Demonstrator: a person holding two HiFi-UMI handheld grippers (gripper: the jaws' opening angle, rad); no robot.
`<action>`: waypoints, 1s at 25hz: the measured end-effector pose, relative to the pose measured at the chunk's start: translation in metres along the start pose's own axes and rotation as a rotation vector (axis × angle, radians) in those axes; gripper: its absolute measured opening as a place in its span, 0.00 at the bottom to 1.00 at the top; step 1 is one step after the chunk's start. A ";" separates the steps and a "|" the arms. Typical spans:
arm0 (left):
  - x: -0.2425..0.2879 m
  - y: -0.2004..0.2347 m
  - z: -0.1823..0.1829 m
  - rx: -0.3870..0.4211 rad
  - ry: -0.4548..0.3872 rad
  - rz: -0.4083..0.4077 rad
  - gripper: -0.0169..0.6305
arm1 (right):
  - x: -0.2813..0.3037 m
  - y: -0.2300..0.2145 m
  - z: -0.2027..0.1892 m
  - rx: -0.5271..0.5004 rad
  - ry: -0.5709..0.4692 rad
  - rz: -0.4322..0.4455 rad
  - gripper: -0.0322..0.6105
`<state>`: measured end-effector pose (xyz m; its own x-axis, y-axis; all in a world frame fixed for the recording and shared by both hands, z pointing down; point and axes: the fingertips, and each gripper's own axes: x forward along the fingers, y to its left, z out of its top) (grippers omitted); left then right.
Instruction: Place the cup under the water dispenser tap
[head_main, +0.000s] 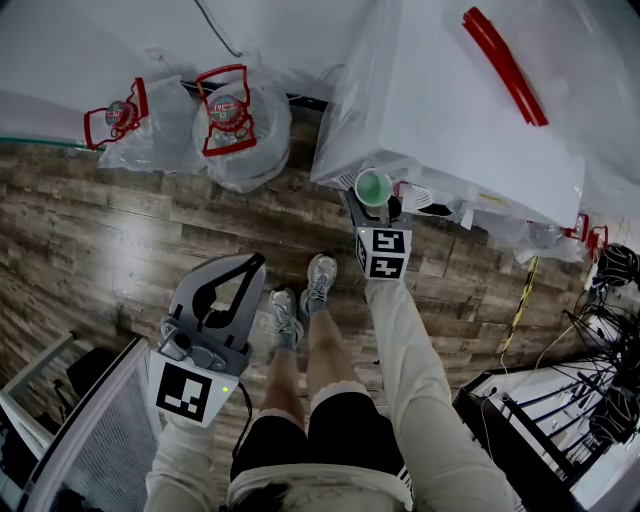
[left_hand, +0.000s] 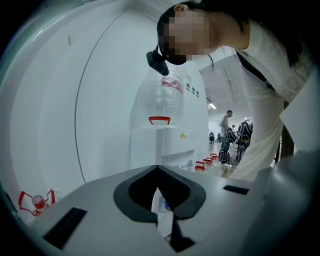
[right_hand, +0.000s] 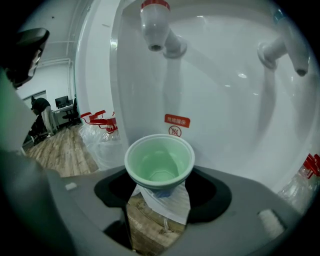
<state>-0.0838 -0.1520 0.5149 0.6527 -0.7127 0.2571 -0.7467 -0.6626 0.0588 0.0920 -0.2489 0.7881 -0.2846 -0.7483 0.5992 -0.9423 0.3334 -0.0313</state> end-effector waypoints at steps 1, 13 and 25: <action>0.000 0.000 0.000 0.000 0.000 0.001 0.03 | 0.000 0.000 -0.001 0.001 0.005 0.001 0.53; -0.005 -0.006 0.001 0.019 0.004 -0.003 0.03 | -0.003 0.002 -0.007 0.023 0.038 0.015 0.54; -0.010 -0.020 0.007 0.033 -0.009 -0.039 0.03 | -0.039 0.001 -0.015 0.078 0.027 -0.017 0.55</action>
<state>-0.0746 -0.1330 0.5046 0.6825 -0.6880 0.2468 -0.7160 -0.6971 0.0367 0.1052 -0.2108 0.7765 -0.2650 -0.7370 0.6218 -0.9580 0.2744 -0.0830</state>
